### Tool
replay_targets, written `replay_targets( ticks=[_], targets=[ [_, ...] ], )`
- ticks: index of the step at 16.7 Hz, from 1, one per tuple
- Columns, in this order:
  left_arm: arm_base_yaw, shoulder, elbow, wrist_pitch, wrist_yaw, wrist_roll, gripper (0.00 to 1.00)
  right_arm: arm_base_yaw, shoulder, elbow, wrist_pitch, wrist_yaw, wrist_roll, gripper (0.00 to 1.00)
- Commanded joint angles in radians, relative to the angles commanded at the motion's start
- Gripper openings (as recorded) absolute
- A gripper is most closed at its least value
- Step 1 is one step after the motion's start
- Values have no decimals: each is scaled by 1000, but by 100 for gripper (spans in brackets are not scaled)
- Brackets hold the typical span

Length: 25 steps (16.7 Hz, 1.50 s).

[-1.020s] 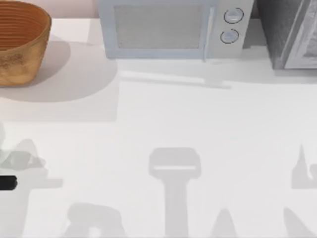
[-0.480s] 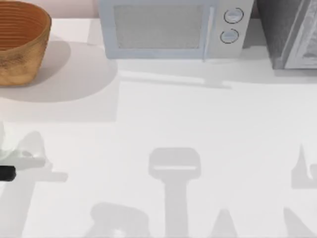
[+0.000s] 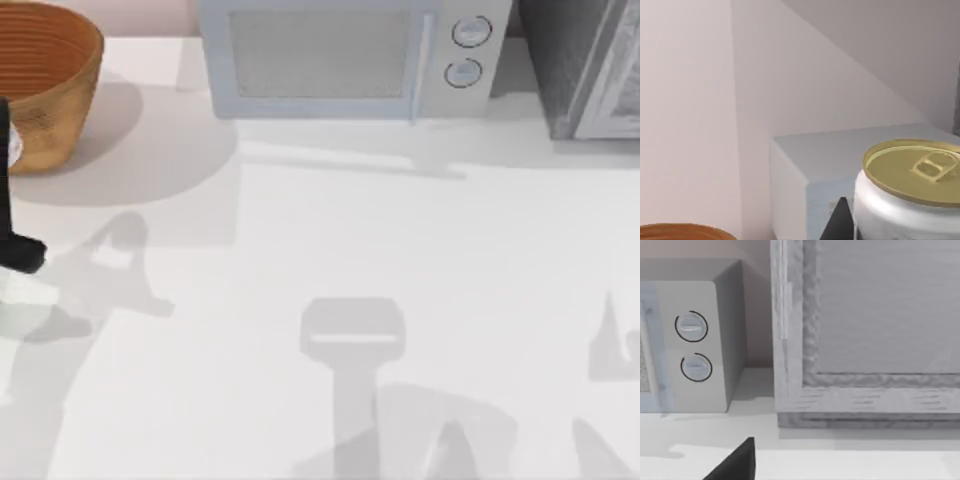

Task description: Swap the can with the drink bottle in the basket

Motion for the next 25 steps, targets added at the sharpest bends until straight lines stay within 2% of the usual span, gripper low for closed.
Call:
replay_targets(
  ticks=[13,25],
  targets=[
    [-88,650,345,386,309,4,0,0,0,0,0,0,0,100],
    [-158,1180,606,659,559,28,0,0,0,0,0,0,0,100]
  ],
)
